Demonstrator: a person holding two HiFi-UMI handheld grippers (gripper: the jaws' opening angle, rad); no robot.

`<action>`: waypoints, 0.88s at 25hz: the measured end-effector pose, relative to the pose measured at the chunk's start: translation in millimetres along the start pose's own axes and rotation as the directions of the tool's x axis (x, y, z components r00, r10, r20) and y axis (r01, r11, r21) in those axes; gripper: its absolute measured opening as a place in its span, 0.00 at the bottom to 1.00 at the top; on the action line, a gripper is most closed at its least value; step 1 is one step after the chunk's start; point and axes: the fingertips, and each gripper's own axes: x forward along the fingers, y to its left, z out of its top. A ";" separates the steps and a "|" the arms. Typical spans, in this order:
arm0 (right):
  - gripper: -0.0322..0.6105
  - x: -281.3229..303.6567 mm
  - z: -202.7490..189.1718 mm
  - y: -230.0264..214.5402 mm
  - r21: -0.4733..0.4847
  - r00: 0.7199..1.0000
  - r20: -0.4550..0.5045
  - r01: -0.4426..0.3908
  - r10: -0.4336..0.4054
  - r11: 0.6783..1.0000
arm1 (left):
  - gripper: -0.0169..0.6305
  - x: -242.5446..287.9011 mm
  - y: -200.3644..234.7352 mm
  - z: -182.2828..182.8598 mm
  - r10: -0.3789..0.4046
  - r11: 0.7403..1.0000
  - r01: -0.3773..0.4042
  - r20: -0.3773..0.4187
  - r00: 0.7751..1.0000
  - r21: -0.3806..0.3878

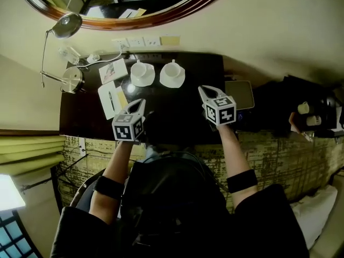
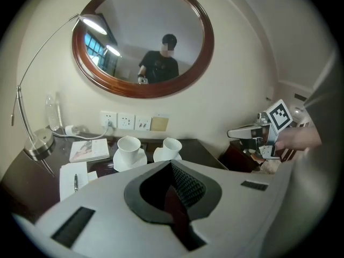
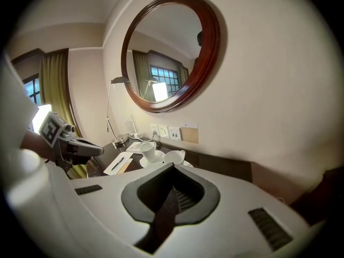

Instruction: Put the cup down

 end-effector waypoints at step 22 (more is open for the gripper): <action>0.05 -45.0 -46.7 -3.3 0.102 0.976 0.012 0.214 -0.216 0.971 | 0.03 -12.1 14.6 6.9 -0.051 0.999 0.051 0.016 0.999 0.019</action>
